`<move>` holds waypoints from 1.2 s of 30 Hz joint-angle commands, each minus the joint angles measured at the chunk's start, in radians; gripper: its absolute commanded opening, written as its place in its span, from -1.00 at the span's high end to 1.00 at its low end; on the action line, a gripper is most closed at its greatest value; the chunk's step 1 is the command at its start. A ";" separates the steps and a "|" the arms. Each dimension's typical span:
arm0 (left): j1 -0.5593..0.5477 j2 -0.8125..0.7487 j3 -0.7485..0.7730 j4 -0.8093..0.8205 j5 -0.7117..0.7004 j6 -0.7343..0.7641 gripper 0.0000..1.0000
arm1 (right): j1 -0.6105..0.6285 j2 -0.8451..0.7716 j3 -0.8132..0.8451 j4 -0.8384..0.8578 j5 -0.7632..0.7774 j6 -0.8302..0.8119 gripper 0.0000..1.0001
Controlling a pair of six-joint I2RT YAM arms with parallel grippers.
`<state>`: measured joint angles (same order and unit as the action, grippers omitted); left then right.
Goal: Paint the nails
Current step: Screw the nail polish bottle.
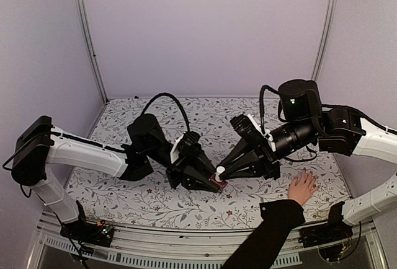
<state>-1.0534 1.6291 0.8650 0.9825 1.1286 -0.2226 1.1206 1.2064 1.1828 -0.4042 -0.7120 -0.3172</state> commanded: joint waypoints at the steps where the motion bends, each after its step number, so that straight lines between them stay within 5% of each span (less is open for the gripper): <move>1: 0.032 -0.020 -0.023 0.068 -0.079 -0.017 1.00 | 0.015 0.010 0.022 0.009 0.062 0.020 1.00; 21: 0.045 -0.190 -0.108 -0.037 -0.700 0.156 1.00 | 0.015 0.004 -0.034 0.125 0.483 0.144 1.00; 36: -0.088 -0.047 -0.019 0.056 -1.295 0.394 1.00 | 0.015 0.129 -0.060 0.292 0.837 0.295 1.00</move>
<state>-1.0855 1.5181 0.7589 0.9298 0.0536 0.0738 1.1152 1.2697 1.1641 -0.1520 0.0631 -0.0952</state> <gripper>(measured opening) 0.208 0.117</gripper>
